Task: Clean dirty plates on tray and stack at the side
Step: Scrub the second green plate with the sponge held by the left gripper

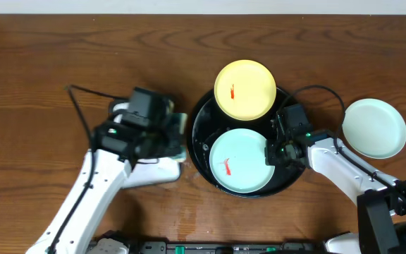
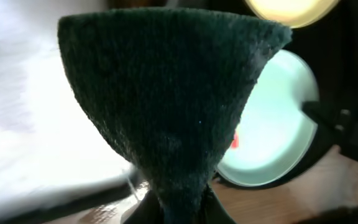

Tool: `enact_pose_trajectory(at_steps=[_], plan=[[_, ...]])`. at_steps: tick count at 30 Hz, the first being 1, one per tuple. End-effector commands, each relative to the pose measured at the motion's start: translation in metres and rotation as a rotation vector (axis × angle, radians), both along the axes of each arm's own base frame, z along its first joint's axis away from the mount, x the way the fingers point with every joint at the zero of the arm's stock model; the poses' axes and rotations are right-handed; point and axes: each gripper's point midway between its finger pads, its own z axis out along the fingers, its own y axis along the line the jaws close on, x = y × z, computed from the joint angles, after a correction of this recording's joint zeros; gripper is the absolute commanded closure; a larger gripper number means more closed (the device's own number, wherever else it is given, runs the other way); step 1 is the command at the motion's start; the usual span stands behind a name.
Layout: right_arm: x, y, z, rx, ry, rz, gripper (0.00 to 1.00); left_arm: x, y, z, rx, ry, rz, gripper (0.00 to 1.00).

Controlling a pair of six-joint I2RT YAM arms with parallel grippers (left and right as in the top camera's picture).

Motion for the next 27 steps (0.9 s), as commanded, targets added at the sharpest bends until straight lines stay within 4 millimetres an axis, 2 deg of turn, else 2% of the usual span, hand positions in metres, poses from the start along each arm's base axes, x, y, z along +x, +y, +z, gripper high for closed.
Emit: enact_pose_trajectory(at_steps=[1, 5, 11, 15, 18, 20, 22, 24, 27], plan=[[-0.004, -0.021, -0.014, -0.096, 0.037, -0.177, 0.99, -0.008, -0.028, -0.017, -0.029, 0.059, -0.009, 0.93], [-0.003, -0.021, -0.014, -0.094, 0.038, -0.198, 0.99, -0.01, -0.068, -0.036, -0.042, 0.081, -0.066, 0.92], [-0.005, -0.022, -0.014, -0.1, 0.044, -0.196, 0.99, -0.021, -0.119, -0.085, -0.037, 0.174, -0.077, 0.92], [-0.005, -0.022, -0.014, -0.099, 0.045, -0.196, 0.99, -0.025, -0.142, -0.113, -0.048, 0.218, -0.049, 0.93], [-0.005, -0.022, -0.014, -0.1, 0.045, -0.196, 0.99, -0.027, -0.15, -0.133, -0.036, 0.241, -0.048, 0.92], [-0.006, -0.022, -0.014, -0.101, 0.048, -0.196, 0.99, -0.027, -0.146, -0.147, -0.005, 0.258, -0.038, 0.92], [-0.007, -0.022, -0.015, -0.103, 0.052, -0.193, 0.99, -0.024, -0.134, -0.162, 0.055, 0.263, -0.012, 0.93], [-0.008, -0.023, -0.015, -0.105, 0.055, -0.193, 0.99, -0.021, -0.111, -0.174, 0.157, 0.261, 0.033, 0.92], [-0.009, -0.023, -0.015, -0.107, 0.059, -0.191, 0.99, -0.017, -0.07, -0.179, 0.328, 0.242, 0.099, 0.93]])
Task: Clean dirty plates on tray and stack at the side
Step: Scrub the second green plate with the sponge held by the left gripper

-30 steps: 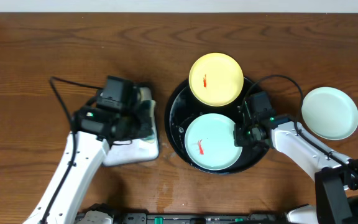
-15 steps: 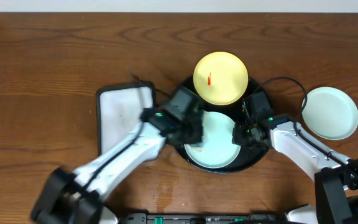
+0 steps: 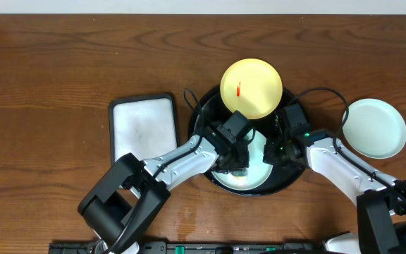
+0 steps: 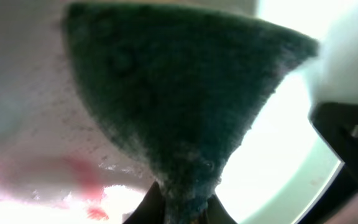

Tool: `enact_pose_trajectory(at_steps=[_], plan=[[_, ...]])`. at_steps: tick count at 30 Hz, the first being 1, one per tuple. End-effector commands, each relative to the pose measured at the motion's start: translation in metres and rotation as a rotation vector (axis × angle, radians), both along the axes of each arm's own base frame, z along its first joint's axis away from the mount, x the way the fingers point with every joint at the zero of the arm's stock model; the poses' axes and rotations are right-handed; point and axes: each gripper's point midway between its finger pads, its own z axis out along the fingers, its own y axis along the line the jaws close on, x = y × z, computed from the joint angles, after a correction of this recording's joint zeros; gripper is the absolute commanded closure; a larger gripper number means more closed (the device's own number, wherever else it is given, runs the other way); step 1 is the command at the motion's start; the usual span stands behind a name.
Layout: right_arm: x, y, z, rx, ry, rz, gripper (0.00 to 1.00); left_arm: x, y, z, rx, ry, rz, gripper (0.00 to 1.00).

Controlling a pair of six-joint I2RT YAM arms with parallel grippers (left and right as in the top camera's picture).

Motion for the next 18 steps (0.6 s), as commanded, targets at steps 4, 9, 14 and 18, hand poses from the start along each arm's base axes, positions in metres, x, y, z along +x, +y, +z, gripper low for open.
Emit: enact_pose_trajectory(at_steps=[4, 9, 14, 18], plan=[[-0.006, -0.027, -0.015, -0.144, 0.025, -0.06, 0.99, 0.013, 0.106, -0.03, 0.455, -0.024, 0.139, 0.92], [-0.006, -0.028, -0.015, -0.146, 0.026, -0.06, 0.99, 0.03, 0.133, -0.015, 0.607, -0.11, 0.112, 0.93], [-0.007, -0.029, -0.015, -0.152, 0.03, -0.06, 0.99, 0.036, 0.127, -0.016, 0.583, -0.134, 0.117, 0.92], [-0.008, -0.029, -0.015, -0.152, 0.032, -0.06, 0.99, 0.026, 0.075, -0.023, 0.309, -0.023, 0.097, 0.92]])
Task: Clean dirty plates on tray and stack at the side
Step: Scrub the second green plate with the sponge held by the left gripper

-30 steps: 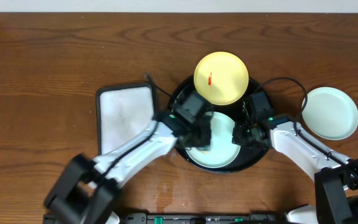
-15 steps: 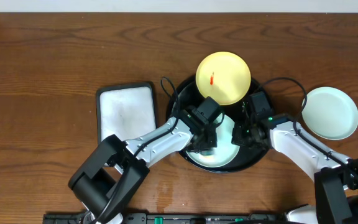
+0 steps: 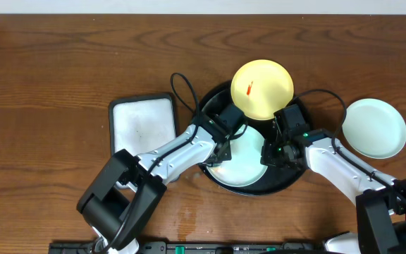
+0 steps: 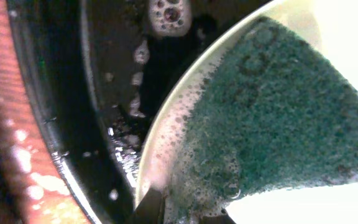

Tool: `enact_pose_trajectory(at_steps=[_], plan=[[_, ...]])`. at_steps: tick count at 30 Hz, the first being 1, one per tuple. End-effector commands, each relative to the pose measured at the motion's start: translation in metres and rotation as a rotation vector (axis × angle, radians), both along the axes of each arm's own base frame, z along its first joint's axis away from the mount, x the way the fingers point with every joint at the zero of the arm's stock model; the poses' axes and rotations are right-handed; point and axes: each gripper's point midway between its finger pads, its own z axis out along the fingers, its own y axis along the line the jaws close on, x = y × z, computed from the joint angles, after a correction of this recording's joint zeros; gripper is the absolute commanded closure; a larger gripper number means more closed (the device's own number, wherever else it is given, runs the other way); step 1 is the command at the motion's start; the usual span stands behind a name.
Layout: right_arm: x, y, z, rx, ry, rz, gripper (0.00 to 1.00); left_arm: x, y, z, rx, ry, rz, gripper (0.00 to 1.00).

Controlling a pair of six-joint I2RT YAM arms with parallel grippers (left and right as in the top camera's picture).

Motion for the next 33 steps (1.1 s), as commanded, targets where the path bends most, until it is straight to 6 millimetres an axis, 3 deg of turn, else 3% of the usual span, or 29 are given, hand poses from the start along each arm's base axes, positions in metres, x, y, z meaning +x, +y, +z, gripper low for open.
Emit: enact_pose_trajectory(at_steps=[1, 4, 7, 11, 16, 19, 23, 28, 33], plan=[[-0.001, -0.038, -0.016, -0.196, 0.001, -0.059, 0.99, -0.007, -0.01, -0.025, -0.099, 0.096, 0.013, 0.93], [-0.001, -0.038, -0.016, -0.195, 0.001, -0.06, 0.99, -0.019, -0.06, -0.014, -0.344, 0.175, -0.05, 0.92], [-0.001, -0.038, -0.016, -0.195, 0.001, -0.06, 0.99, -0.031, -0.091, -0.003, -0.476, 0.215, -0.113, 0.92], [-0.001, -0.037, -0.016, -0.195, 0.001, -0.06, 0.99, -0.045, -0.109, 0.002, -0.513, 0.226, -0.167, 0.92], [-0.001, -0.038, -0.016, -0.195, 0.001, -0.06, 0.99, -0.049, -0.11, 0.0, -0.501, 0.224, -0.186, 0.92], [-0.001, -0.038, -0.016, -0.195, 0.001, -0.06, 0.99, -0.04, -0.089, -0.009, -0.413, 0.201, -0.143, 0.92], [-0.001, -0.038, -0.016, -0.195, 0.001, -0.06, 0.99, -0.026, -0.033, -0.024, -0.185, 0.169, -0.037, 0.92], [-0.001, -0.038, -0.016, -0.196, 0.001, -0.059, 0.99, -0.009, 0.036, -0.029, 0.081, 0.109, 0.057, 0.92], [-0.001, -0.038, -0.016, -0.197, -0.001, -0.051, 0.99, 0.018, 0.064, -0.024, 0.222, -0.031, 0.079, 0.92]])
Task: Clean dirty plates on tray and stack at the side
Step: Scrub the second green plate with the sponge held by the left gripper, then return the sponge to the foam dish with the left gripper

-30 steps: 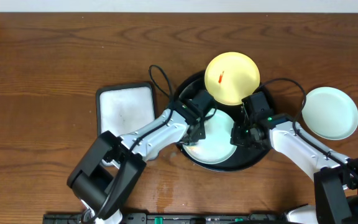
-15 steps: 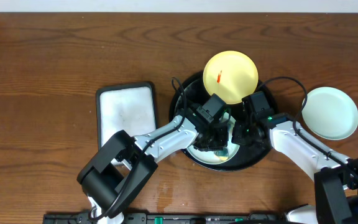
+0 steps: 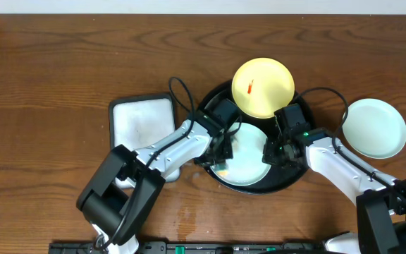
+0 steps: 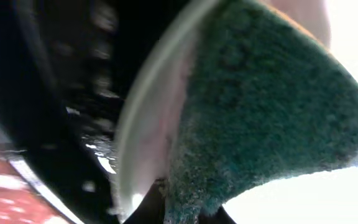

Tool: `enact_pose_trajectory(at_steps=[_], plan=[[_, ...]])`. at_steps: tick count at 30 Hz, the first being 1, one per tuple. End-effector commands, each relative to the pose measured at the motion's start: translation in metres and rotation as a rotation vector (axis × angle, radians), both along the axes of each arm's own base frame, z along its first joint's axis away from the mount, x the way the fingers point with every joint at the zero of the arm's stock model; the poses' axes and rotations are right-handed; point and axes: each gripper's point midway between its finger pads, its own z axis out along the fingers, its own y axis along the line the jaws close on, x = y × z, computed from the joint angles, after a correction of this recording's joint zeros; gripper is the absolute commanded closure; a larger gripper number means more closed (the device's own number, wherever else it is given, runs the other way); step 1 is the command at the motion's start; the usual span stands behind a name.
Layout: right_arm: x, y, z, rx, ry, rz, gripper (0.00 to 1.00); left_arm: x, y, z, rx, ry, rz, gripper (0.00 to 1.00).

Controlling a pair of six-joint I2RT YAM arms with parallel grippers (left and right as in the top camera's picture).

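A pale green plate [image 3: 247, 161] lies in the front of the round black tray [image 3: 210, 176]. My left gripper [image 3: 224, 144] is shut on a dark green sponge [image 4: 253, 118], which presses on the plate's left rim [image 4: 148, 124]. Soapy, faintly pink film shows beside the sponge. A yellow plate [image 3: 263, 88] with a red smear leans on the tray's far edge. My right gripper [image 3: 272, 149] rests at the green plate's right rim, seemingly holding it; its jaws cannot be made out. One clean pale plate [image 3: 374, 128] sits on the table at the right.
A white rectangular dish with a dark rim [image 3: 142, 123] lies left of the tray. Cables from both arms loop over the tray's far side. The wooden table [image 3: 62, 63] stretches out to the left and back.
My left gripper with the sponge has shifted slightly along the green plate's left rim. The right arm and the plates stay where they were.
At first my left gripper held the sponge over the white dish, and the green plate bore a red smear. Then the sponge was on that plate, over the smear. Later it was at the plate's left rim, where it remains; the smear no longer shows.
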Motion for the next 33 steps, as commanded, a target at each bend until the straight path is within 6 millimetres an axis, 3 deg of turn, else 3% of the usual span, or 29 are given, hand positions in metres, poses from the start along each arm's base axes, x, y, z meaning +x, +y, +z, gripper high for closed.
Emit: enact_pose_trajectory(at_steps=[1, 9, 12, 19, 26, 30, 33], plan=[[-0.006, -0.03, -0.016, -0.153, 0.018, -0.028, 0.99, 0.032, 0.073, -0.02, 0.354, -0.17, 0.046, 0.93], [-0.005, -0.035, -0.016, -0.18, 0.01, -0.031, 0.99, 0.062, 0.054, -0.016, 0.281, -0.295, 0.015, 0.92], [-0.003, -0.034, -0.016, -0.182, 0.002, -0.004, 0.99, 0.066, 0.037, -0.016, 0.195, -0.299, 0.015, 0.92], [-0.003, -0.035, -0.016, -0.19, -0.001, 0.019, 0.99, 0.047, -0.025, -0.014, -0.107, -0.196, -0.042, 0.92], [-0.004, -0.035, -0.016, -0.19, 0.0, 0.02, 0.99, 0.022, -0.075, -0.004, -0.267, -0.149, -0.094, 0.92], [-0.005, -0.035, -0.016, -0.191, 0.004, 0.02, 0.99, 0.016, -0.076, -0.006, -0.258, -0.138, -0.108, 0.92], [-0.005, -0.035, -0.016, -0.192, 0.006, 0.02, 0.99, 0.016, -0.058, -0.012, -0.183, -0.131, -0.125, 0.92]])
